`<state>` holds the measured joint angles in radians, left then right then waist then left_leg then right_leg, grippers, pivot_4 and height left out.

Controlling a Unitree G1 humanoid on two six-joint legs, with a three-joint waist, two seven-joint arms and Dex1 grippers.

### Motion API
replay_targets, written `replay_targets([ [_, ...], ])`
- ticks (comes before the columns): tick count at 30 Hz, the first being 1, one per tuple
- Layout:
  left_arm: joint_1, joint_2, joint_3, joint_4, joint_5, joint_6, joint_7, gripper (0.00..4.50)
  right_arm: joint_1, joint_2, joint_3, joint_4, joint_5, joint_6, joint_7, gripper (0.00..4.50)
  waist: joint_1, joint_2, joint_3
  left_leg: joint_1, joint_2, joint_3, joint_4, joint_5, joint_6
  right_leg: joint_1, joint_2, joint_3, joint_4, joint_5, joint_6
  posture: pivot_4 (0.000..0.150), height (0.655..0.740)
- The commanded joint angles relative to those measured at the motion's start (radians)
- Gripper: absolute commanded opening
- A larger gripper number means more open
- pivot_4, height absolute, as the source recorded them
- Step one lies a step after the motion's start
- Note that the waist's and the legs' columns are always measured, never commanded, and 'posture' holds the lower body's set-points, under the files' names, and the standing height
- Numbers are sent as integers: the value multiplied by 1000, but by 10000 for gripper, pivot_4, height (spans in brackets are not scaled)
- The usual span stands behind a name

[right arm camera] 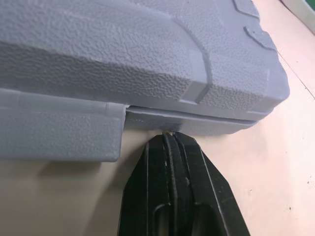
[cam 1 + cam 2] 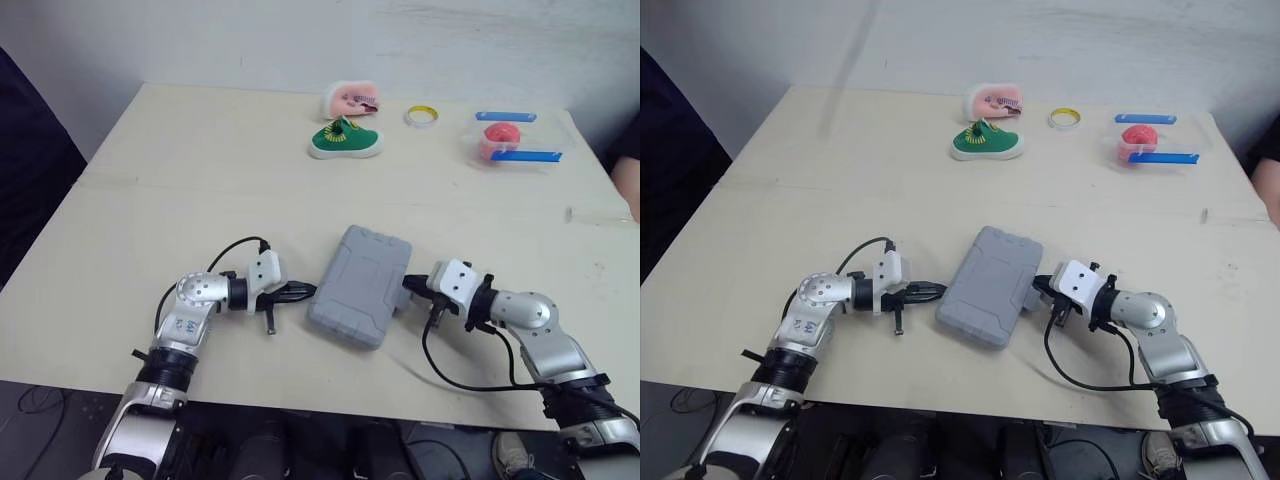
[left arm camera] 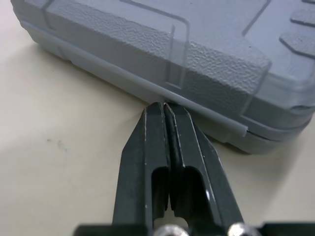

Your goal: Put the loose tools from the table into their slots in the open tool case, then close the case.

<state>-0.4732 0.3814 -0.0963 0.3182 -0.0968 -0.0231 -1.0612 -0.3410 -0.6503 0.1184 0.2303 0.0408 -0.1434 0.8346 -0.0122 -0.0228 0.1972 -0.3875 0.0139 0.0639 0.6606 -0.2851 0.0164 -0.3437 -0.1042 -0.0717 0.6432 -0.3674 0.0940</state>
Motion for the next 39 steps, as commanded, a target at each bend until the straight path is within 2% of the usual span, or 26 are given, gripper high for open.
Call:
replay_targets([
  [1,23,40,60,-58,-17,27,79,446,25,-23,-22,20,-17,4,-8,0,-1,0,0,0,0,0,0,0,0,0,0,0,0,0,0,1500,7400],
  [6,-6,50,107,-174,-179,71,7,446,159,-96,-135,-104,53,-14,8,0,30,1,1,-2,-1,-3,-1,0,0,1,-3,-4,-4,0,0,1500,7400],
  [11,-104,4,28,-230,-200,134,-7,446,281,-126,-219,-255,120,12,16,0,35,2,1,-3,-5,-3,-1,-2,4,4,-5,-5,-10,2,4,1500,7400],
  [17,-185,-38,-78,-181,-134,108,-23,446,345,-123,-265,-389,170,95,8,0,22,3,1,-2,-4,-1,-3,-1,3,3,-3,-4,-11,3,5,1500,7400],
  [21,-272,-140,-205,-24,-13,48,19,446,358,-103,-235,-469,175,192,-11,0,33,4,1,-2,-3,-1,-3,0,2,3,0,-4,-10,3,4,1500,7400],
  [25,-300,-201,-204,37,9,45,78,446,339,-75,-200,-496,164,231,-22,0,34,4,1,-3,-3,0,-3,0,3,2,-1,-2,-12,3,5,1500,7400],
  [31,-323,-192,-272,141,113,59,103,446,331,-77,-159,-482,122,249,-25,0,36,4,1,-3,-3,-1,-4,0,3,2,0,-3,-13,3,5,1500,7400],
  [39,-289,-200,-274,136,120,65,130,446,320,-58,-124,-450,105,243,-20,0,35,5,0,-1,-3,-1,-4,0,3,5,-1,-3,-13,3,5,1500,7400],
])
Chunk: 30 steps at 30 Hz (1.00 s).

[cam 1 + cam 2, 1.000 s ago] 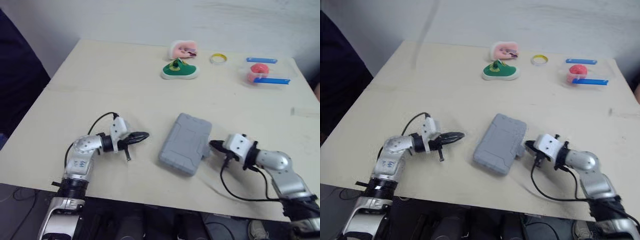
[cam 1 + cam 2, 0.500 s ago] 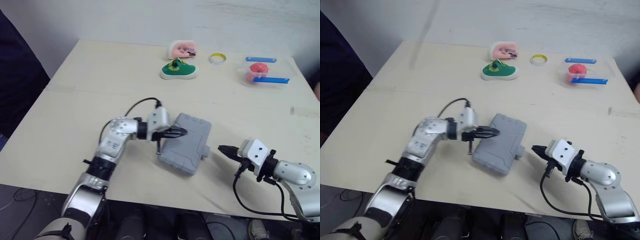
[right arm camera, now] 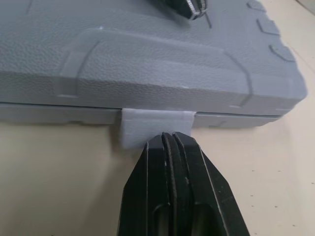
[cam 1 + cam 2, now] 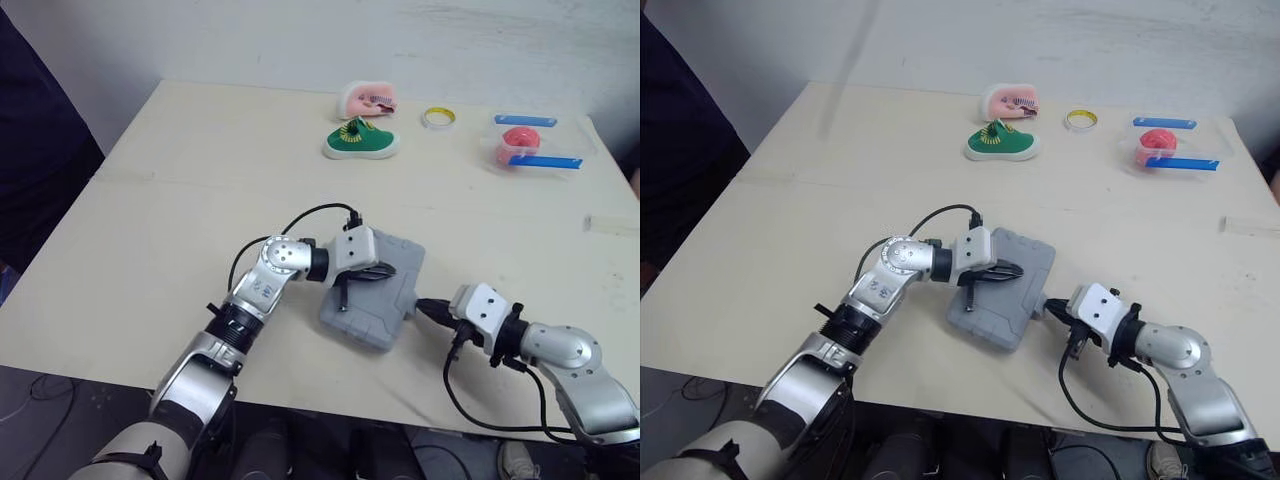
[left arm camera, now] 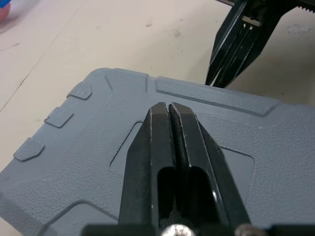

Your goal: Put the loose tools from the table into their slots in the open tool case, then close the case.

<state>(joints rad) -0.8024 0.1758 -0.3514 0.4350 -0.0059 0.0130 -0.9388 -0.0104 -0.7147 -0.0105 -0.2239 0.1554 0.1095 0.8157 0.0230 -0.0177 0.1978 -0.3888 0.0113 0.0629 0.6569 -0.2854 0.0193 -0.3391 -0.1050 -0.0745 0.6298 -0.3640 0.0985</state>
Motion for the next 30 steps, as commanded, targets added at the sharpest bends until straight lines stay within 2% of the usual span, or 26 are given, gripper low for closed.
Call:
replay_targets([
  [1,47,4,-21,13,26,43,5,446,-11,8,12,11,-9,-7,2,0,0,1,0,0,0,0,0,0,0,0,0,0,0,0,0,1500,7400],
  [5,79,1,-25,-21,17,111,5,446,-16,53,22,67,10,-2,-8,0,-1,2,-1,1,0,0,0,0,0,1,0,0,0,0,0,1500,7400],
  [10,99,10,-43,-13,39,87,7,446,-65,130,2,110,49,-3,-25,0,-12,4,-7,2,1,0,0,0,0,2,0,0,0,0,0,1500,7400],
  [19,102,29,-45,-1,47,91,5,446,-49,44,-10,52,28,31,28,0,-18,6,-9,2,0,0,-2,0,0,2,0,0,-1,0,0,1500,7400],
  [30,138,28,-56,5,48,105,2,446,-149,95,79,95,25,73,51,0,-26,10,-17,4,0,1,-5,0,-1,2,0,1,-2,0,0,1500,7400],
])
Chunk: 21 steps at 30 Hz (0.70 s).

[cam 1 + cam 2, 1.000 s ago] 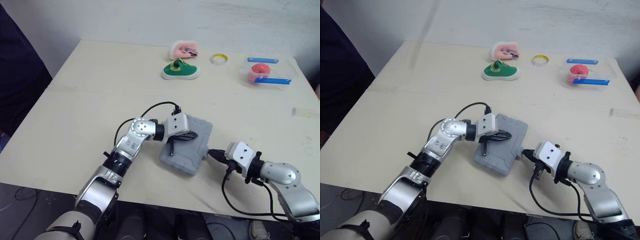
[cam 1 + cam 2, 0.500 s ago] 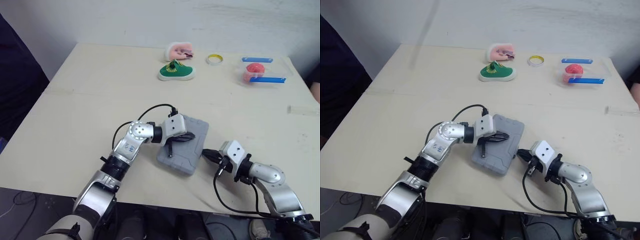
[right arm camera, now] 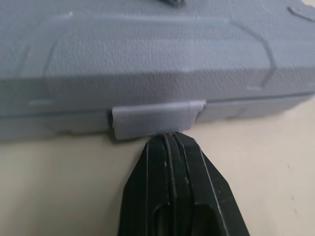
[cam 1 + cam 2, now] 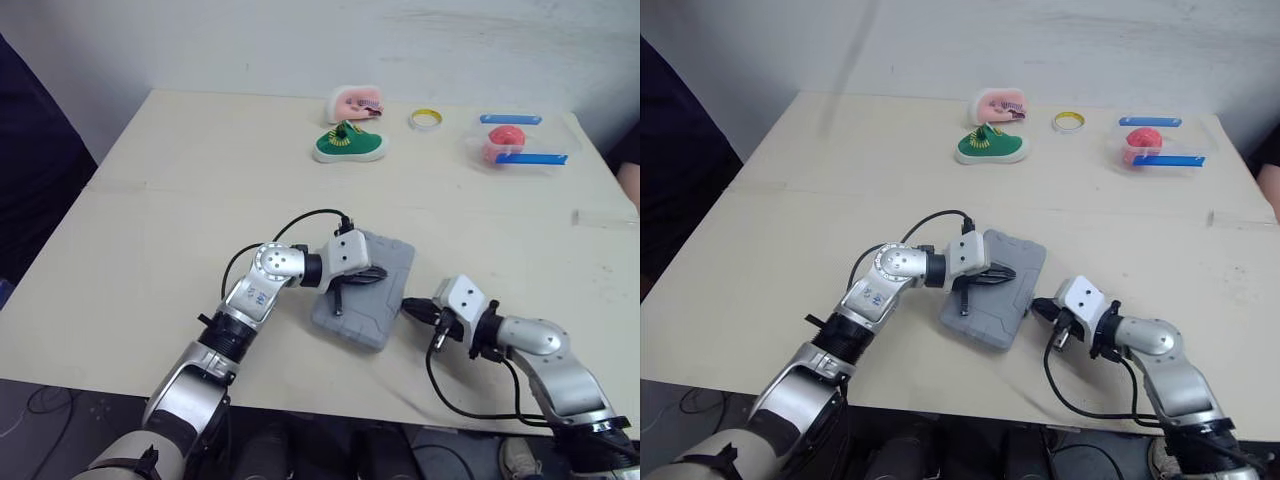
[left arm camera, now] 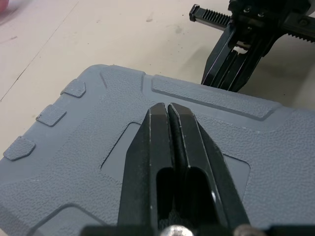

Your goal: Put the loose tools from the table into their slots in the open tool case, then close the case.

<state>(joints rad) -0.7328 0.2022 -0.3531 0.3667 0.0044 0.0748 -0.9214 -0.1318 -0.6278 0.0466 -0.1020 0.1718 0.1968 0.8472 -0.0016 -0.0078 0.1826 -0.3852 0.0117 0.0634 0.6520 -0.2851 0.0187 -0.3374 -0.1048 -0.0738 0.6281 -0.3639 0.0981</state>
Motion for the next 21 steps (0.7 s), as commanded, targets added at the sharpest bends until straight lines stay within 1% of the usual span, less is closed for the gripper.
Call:
replay_targets([
  [1,69,1,-54,75,38,45,-14,446,-32,12,28,-25,6,-16,22,0,-2,0,-4,0,0,0,0,0,0,0,0,0,0,0,0,1500,7400],
  [8,77,8,-53,85,38,48,-13,446,-58,30,53,-10,-13,-26,26,0,-7,-2,-8,4,0,2,-3,0,-1,1,1,2,0,0,0,1500,7400],
  [10,83,11,-58,102,40,47,-20,446,-69,39,67,-10,-9,-18,41,0,-11,-2,-8,7,1,2,-5,0,-1,4,1,3,-1,0,-1,1500,7400],
  [12,84,11,-62,116,43,44,-24,446,-78,44,76,-6,-8,-13,53,0,-16,-2,-8,15,1,2,-7,-2,-2,12,1,3,-3,-1,-2,1500,7400],
  [15,84,13,-64,137,48,37,-24,446,-94,46,86,17,5,-11,89,0,-22,-1,-11,16,3,2,-7,-6,0,13,2,3,-4,-1,-2,1500,7400],
  [18,90,16,-56,144,44,34,-26,446,-122,59,64,67,1,-34,80,0,-26,0,-13,17,3,1,-7,-6,-1,15,1,2,-5,-1,-2,1500,7400],
  [21,92,22,-31,138,26,-5,-41,446,-124,28,24,44,24,-17,103,0,-27,0,-14,18,3,1,-7,-6,0,15,1,3,-5,-1,-2,1500,7400],
])
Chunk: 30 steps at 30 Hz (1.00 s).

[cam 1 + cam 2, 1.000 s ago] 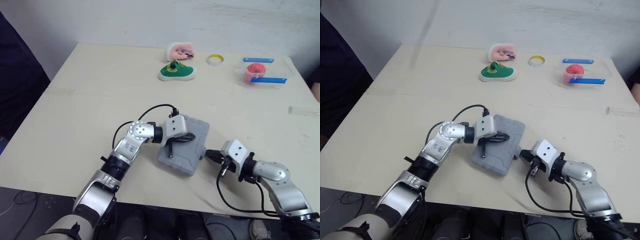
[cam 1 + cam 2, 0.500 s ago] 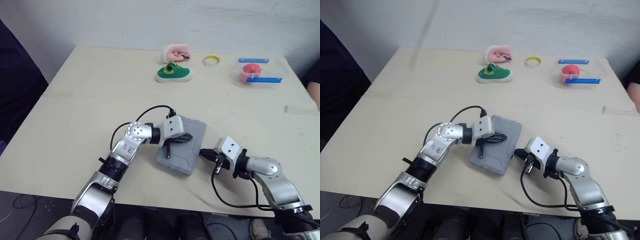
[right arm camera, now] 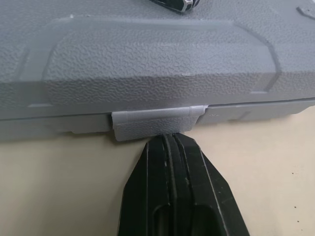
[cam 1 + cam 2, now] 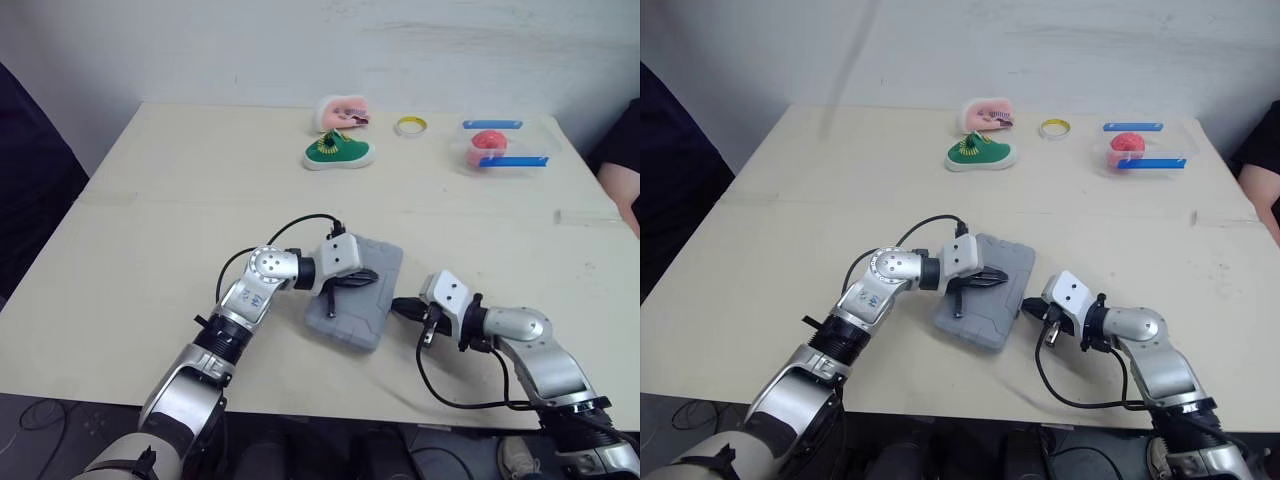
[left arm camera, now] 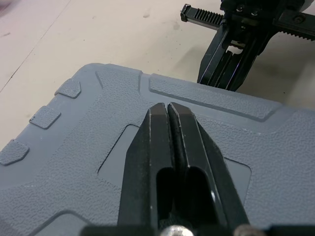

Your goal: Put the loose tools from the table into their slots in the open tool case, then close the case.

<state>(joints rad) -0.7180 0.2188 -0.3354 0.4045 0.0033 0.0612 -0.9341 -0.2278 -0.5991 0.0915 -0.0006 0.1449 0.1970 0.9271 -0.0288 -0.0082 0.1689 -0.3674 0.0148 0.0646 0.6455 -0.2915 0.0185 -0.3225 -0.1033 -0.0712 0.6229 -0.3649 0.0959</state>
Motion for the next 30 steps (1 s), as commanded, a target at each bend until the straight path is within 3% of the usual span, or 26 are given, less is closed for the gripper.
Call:
replay_targets([
  [1,78,6,-41,97,21,-4,-33,446,-23,-9,-34,-67,59,-12,29,0,0,1,0,0,0,0,0,0,0,0,0,0,0,0,0,1500,7400],
  [5,83,23,67,-4,-109,-99,-94,446,69,-130,-134,-146,125,-24,126,0,3,6,3,-4,0,0,-1,0,-2,-2,0,0,-2,0,0,1500,7400],
  [10,68,82,212,-125,-261,-156,-154,446,157,-225,-260,-189,190,-33,171,0,4,1,12,-8,1,0,-1,-1,-2,-4,2,-2,-7,0,0,1500,7400],
  [13,65,116,256,-147,-297,-166,-170,446,193,-259,-303,-197,205,-41,191,0,12,1,13,-10,1,-1,1,-1,-2,-4,1,-3,-8,0,0,1500,7400],
  [16,96,245,338,-169,-331,-106,-200,446,237,-295,-399,-184,228,-54,204,0,25,1,14,-10,0,-1,1,-1,-1,-4,1,-3,-9,0,1,1500,7400],
  [19,127,300,355,-146,-322,-119,-205,446,250,-299,-420,-178,245,-42,201,0,26,3,17,-10,0,-1,0,-1,-1,-4,1,-3,-9,0,1,1500,7400],
  [25,129,213,255,-216,-309,-83,-215,446,239,-245,-324,-188,212,-86,190,0,53,1,19,-12,0,-2,2,-2,0,-4,0,-4,-10,1,1,1500,7400],
  [30,52,132,151,-156,-226,-71,-181,446,195,-211,-254,-176,185,-86,155,0,53,1,19,-22,-2,-2,4,1,1,-14,1,-4,-8,2,3,1500,7400],
])
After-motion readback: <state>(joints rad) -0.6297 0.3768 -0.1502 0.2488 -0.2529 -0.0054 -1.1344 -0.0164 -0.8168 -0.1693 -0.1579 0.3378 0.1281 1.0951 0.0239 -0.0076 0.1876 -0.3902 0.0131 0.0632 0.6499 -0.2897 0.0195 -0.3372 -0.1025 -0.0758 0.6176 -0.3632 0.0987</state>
